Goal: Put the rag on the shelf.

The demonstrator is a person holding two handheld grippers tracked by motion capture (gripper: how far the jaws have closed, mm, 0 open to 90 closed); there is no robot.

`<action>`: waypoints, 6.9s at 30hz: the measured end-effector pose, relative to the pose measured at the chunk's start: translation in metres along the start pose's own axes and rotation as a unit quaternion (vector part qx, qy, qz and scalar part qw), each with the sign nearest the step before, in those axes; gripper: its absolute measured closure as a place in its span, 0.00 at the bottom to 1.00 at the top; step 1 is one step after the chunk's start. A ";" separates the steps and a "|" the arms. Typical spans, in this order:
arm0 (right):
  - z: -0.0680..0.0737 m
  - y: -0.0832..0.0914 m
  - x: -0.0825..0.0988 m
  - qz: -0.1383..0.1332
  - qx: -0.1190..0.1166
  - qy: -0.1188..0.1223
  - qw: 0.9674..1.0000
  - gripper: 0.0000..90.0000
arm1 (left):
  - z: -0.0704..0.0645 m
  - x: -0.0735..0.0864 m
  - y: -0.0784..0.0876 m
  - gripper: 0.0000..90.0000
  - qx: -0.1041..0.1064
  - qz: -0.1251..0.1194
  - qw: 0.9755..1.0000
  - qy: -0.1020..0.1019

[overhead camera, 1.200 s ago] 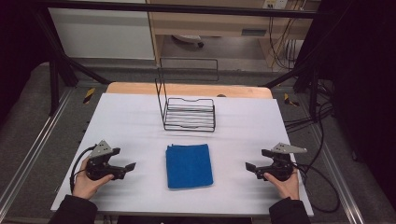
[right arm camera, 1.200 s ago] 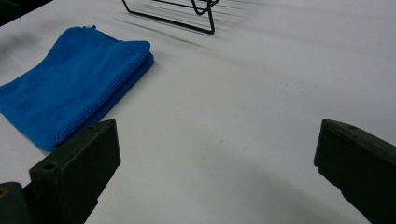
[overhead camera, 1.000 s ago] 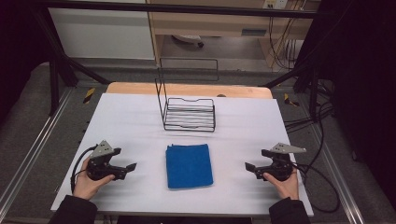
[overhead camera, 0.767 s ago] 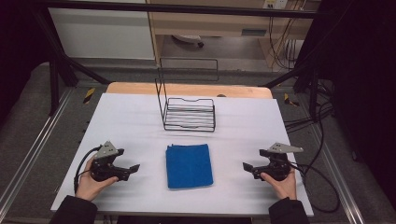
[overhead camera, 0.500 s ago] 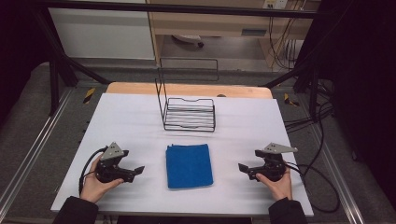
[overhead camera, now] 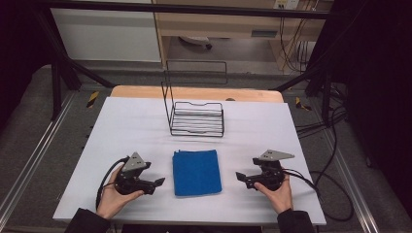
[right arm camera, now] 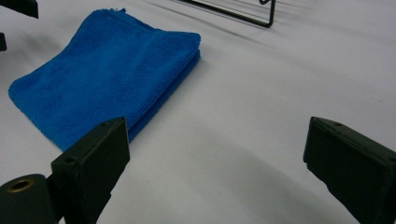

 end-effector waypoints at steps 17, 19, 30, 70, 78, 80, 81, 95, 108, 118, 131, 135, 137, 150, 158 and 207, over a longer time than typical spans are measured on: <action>0.048 -0.043 0.005 0.045 -0.027 0.015 0.999 0.41 | -0.055 0.005 -0.012 0.75 0.061 0.052 0.997 -0.005; 0.052 -0.046 0.007 0.046 -0.029 0.010 0.998 0.46 | -0.060 0.008 -0.013 0.80 0.063 0.060 0.996 -0.008; 0.062 -0.054 0.016 0.060 -0.011 -0.016 0.998 0.66 | -0.065 0.007 -0.015 0.93 0.052 0.054 0.997 -0.008; 0.041 -0.042 0.008 0.094 -0.011 -0.055 0.994 0.96 | -0.006 -0.045 -0.089 0.92 0.040 0.066 0.997 0.004; 0.028 -0.039 -0.002 0.110 -0.006 -0.028 0.994 0.97 | -0.013 -0.045 -0.078 0.96 0.024 0.071 0.997 0.000; 0.025 -0.039 -0.003 0.113 -0.003 -0.023 0.993 0.97 | -0.016 -0.043 -0.072 0.96 0.021 0.073 0.997 0.001; 0.019 -0.039 -0.008 0.119 -0.004 -0.014 0.993 0.97 | -0.017 -0.042 -0.068 0.96 0.018 0.074 0.997 0.000; -0.012 -0.065 -0.029 0.134 -0.008 0.037 0.990 0.94 | -0.044 -0.020 -0.035 0.95 -0.008 0.078 0.996 0.041; 0.067 -0.046 -0.003 0.043 -0.062 0.035 0.996 0.57 | -0.039 -0.013 -0.042 0.86 -0.006 0.063 0.998 0.024; 0.097 -0.073 0.018 0.081 -0.072 0.049 0.993 0.65 | -0.039 -0.013 -0.042 0.94 0.003 0.069 0.997 0.029; 0.097 -0.075 0.018 0.108 -0.063 0.055 0.991 0.97 | -0.044 -0.013 -0.037 0.93 0.006 0.068 0.997 0.036; 0.093 -0.063 0.012 0.114 -0.073 0.055 0.989 0.97 | -0.046 -0.016 -0.028 0.81 0.024 0.055 0.997 0.038; 0.089 -0.054 0.012 0.125 -0.077 0.053 0.988 0.97 | -0.045 -0.019 -0.023 0.78 0.028 0.044 0.998 0.039; 0.070 -0.032 0.022 0.177 -0.073 0.090 0.977 0.95 | -0.025 -0.021 -0.018 0.55 0.005 0.020 0.999 0.047; 0.069 -0.028 0.016 0.128 -0.089 0.085 0.984 0.69 | -0.022 -0.020 -0.022 0.36 0.002 0.012 0.999 0.031; 0.001 -0.011 0.004 0.013 0.001 0.000 1.000 0.05 | -0.029 -0.086 -0.098 0.60 0.000 0.041 0.999 0.024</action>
Point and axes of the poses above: each handheld gripper's, and its own axes: y roughly backward along the jaws, x roughly out of its underside, z roughly to its left, the point moved 6 cm from there along -y, roughly forward along the jaws, and after that the axes turned 15 degrees about -x, right-handed, at the moved point
